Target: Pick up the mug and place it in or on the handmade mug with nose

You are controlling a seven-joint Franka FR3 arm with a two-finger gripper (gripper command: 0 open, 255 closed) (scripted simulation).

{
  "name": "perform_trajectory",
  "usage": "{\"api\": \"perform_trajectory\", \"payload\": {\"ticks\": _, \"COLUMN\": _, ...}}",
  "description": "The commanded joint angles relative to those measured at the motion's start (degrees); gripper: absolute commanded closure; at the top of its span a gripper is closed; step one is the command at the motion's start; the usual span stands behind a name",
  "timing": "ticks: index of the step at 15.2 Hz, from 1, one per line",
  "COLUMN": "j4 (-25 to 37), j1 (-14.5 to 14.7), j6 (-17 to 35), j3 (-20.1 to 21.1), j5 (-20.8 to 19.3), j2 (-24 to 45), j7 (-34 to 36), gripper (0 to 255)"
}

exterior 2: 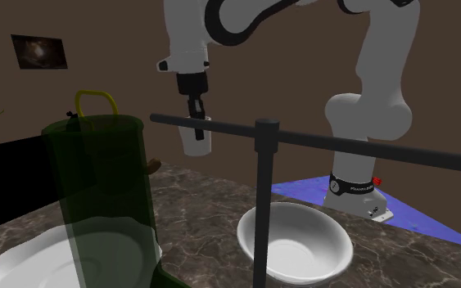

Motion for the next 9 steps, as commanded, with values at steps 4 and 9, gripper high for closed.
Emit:
{"api": "perform_trajectory", "payload": {"ticks": 4, "j4": 3.0, "j1": 0.04, "j6": -3.84, "j3": 0.1, "j5": 0.07, "j2": -0.84, "j7": -0.19, "gripper": 255}}
{"api": "perform_trajectory", "payload": {"ticks": 9, "j4": 6.17, "j1": 0.09, "j6": -7.71, "j3": 0.21, "j5": 0.14, "j2": -1.54, "j7": -0.39, "gripper": 255}}
